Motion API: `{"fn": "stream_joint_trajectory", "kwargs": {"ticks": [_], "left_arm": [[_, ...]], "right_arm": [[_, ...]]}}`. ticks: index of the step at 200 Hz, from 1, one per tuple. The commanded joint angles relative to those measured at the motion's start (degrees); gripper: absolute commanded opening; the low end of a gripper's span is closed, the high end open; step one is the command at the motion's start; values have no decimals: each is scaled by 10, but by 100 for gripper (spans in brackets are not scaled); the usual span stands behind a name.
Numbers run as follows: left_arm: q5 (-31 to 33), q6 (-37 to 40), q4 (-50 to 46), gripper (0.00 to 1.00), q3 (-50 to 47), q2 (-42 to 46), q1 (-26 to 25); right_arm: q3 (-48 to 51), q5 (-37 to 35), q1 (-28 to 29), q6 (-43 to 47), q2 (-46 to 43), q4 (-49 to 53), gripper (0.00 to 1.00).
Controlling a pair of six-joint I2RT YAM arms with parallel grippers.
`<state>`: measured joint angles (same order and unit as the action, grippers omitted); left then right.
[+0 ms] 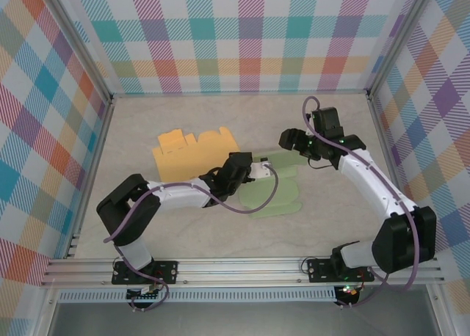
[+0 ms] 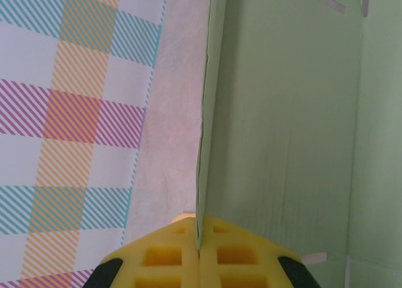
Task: Fold the paper box
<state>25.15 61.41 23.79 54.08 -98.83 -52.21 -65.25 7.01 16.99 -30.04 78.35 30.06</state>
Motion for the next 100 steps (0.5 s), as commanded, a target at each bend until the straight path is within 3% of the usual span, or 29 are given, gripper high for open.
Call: {"fn": "stream_joint_trajectory", "kwargs": {"ticks": [1, 100], "left_arm": [[26, 23, 63, 0, -11, -15, -12], [43, 31, 87, 0, -7, -45, -24]], "right_arm": [[-20, 26, -6, -14, 27, 2, 76], [8, 61, -7, -36, 84, -33, 72]]}}
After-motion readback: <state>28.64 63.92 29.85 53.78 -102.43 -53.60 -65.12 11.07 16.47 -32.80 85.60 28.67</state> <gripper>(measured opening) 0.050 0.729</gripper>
